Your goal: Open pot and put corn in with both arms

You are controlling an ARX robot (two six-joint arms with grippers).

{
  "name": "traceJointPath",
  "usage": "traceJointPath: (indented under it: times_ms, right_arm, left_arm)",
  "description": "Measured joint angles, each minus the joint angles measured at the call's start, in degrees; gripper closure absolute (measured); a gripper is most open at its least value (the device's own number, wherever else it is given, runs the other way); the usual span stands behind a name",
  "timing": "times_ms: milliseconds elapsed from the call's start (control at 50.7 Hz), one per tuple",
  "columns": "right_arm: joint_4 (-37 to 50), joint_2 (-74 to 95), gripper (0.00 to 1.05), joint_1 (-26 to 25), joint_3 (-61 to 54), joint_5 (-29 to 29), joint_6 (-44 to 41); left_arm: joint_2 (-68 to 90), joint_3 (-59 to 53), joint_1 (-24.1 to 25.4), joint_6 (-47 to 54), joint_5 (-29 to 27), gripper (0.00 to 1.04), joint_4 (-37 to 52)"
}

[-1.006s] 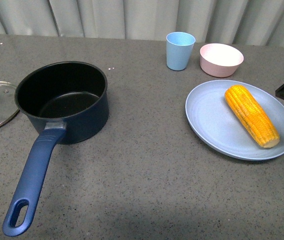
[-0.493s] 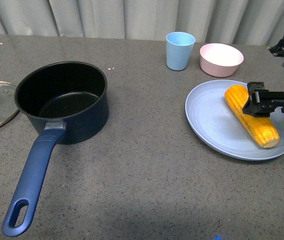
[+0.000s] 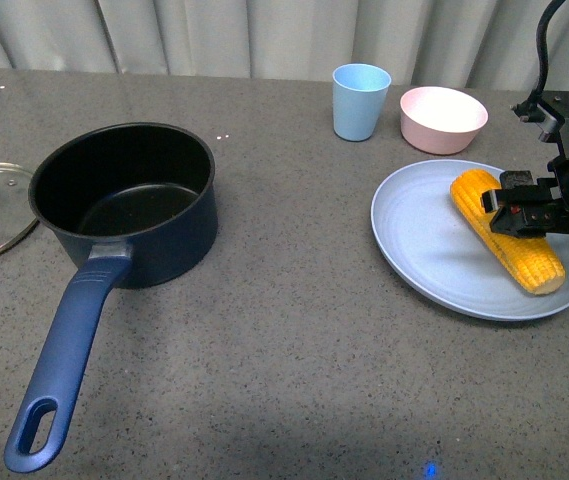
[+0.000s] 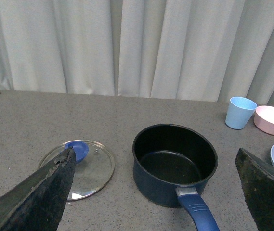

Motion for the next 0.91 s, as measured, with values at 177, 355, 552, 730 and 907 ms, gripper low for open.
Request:
traceJointPath:
  times_ms: [177, 355, 552, 730, 907]
  right_arm:
    - [0.0, -0.11, 0.83, 0.11, 0.0, -0.46, 0.13]
    - [0.26, -2.19, 0.91, 0.66, -0.83, -1.84, -0.63]
    - [-1.01, -9.62, 0.96, 3.15, -0.61, -6.23, -3.34]
    - [-4.79, -11.96, 0.98, 9.88, 5.2, -10.56, -4.57]
    - [-8.2, -9.22, 0.98, 17.11, 12.68, -13.03, -3.85]
  left_arm:
    - [0.0, 0.0, 0.0, 0.0, 0.0, 0.07, 0.0]
    - [0.0, 0.0, 0.0, 0.0, 0.0, 0.07, 0.0]
    - [0.0, 0.0, 0.0, 0.0, 0.0, 0.07, 0.0]
    - [0.0, 0.0, 0.0, 0.0, 0.0, 0.07, 0.0]
    - [0.0, 0.0, 0.0, 0.0, 0.0, 0.07, 0.0]
